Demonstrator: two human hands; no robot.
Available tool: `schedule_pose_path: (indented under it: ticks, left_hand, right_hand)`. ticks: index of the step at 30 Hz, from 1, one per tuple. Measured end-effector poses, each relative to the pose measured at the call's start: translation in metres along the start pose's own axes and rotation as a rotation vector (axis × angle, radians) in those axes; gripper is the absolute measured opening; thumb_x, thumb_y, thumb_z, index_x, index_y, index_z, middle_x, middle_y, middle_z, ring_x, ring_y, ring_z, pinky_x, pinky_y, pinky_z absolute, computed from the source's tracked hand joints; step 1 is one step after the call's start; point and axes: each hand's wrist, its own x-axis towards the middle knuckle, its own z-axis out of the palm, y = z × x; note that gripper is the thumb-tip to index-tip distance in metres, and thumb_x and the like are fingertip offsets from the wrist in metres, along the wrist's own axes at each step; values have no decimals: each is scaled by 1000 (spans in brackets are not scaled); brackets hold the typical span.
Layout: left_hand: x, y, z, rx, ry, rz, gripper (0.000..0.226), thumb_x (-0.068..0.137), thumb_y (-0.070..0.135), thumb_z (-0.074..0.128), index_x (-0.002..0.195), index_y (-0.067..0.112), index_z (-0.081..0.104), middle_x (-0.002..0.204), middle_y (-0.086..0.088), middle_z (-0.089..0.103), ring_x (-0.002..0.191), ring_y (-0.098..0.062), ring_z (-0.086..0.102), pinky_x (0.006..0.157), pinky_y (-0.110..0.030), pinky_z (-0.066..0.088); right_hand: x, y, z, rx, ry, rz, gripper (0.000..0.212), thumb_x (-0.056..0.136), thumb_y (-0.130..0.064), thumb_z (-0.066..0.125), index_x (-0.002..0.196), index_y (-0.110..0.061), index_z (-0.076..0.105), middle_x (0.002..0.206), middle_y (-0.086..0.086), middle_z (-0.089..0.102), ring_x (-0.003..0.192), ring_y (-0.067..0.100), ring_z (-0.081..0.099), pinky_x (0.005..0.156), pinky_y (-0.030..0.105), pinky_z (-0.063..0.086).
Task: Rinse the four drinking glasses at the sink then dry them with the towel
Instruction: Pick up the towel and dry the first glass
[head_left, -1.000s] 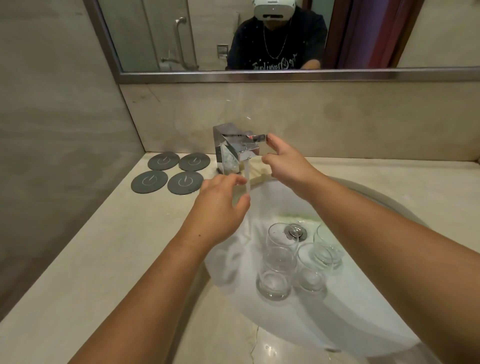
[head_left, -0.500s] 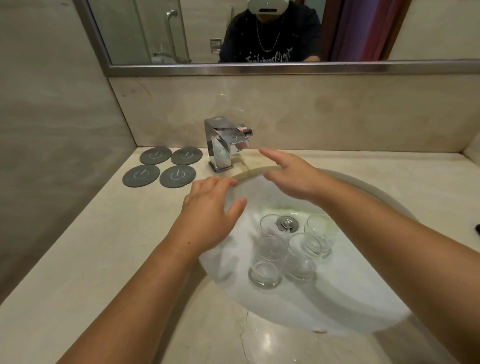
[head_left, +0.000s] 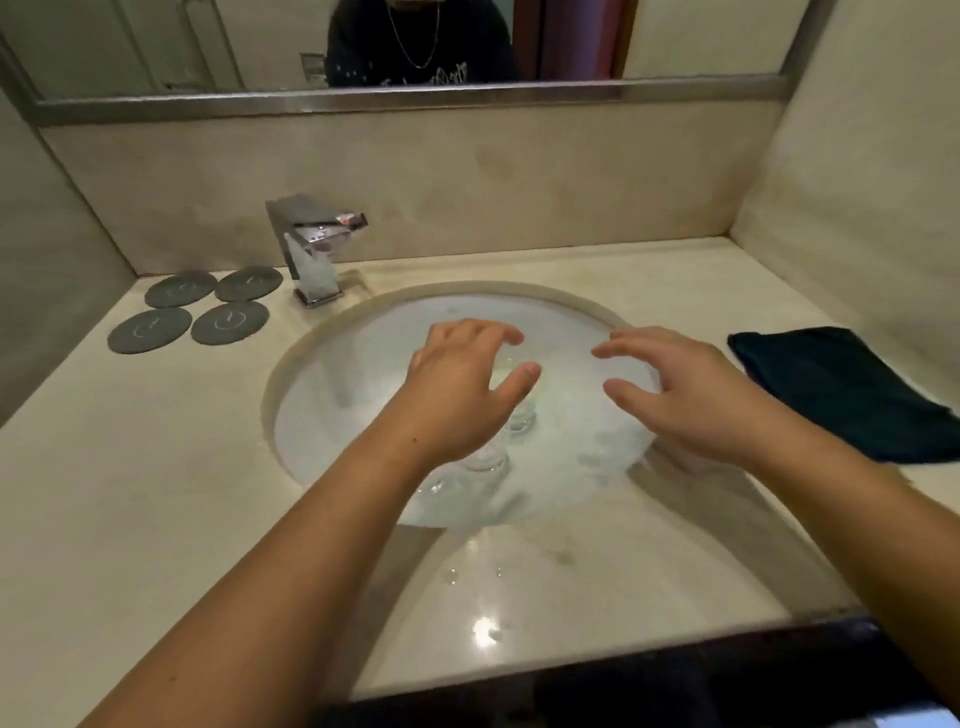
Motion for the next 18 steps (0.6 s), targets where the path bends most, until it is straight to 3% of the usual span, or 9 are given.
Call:
schedule_pose_path:
  ticks: [3,5,8,13,18]
  left_hand:
    - [6,24,16,-14,-25,54,47,104,55,46,145,33,51,153,10,48,147,-15,28,117,-39,28]
    - [9,37,25,-18,-39,81,46,104,55,46,145,33,51,153,10,49,147,-15,30,119,-40,30]
    - [14,53,36,-21,-59,99,45,104,55,46,144,34,53,152,9,50,147,-16,32,119,-43,33]
    - [18,66,48,-33,-82,118,41,104,53,48,140,35,55,149,11,53,144,-16,35,117,-42,35]
    - [20,67,53,-52,-85,109,36,104,50,50,136,35,59,144,14,55,143,-14,36,115,-39,36]
  right_hand:
    - [-23,30,-14,-71,95,114,43,98,-39,64,140,-30,63,151,-4,53,142,19,46,119,38,35]
    - [-35,49,-23,-147,182,211,44,97,-42,65,139,-29,62,146,1,54,138,25,46,116,46,39]
    - [-49,75,-36,-241,212,370,51,96,-44,68,143,-27,56,141,6,53,132,30,47,108,47,41]
    - [-55,110,-45,-247,76,501,62,91,-50,72,143,-22,55,139,8,54,128,31,54,107,50,49]
    - [-45,124,-45,-254,127,411,30,94,-32,70,120,-17,68,114,2,59,102,20,55,87,36,51]
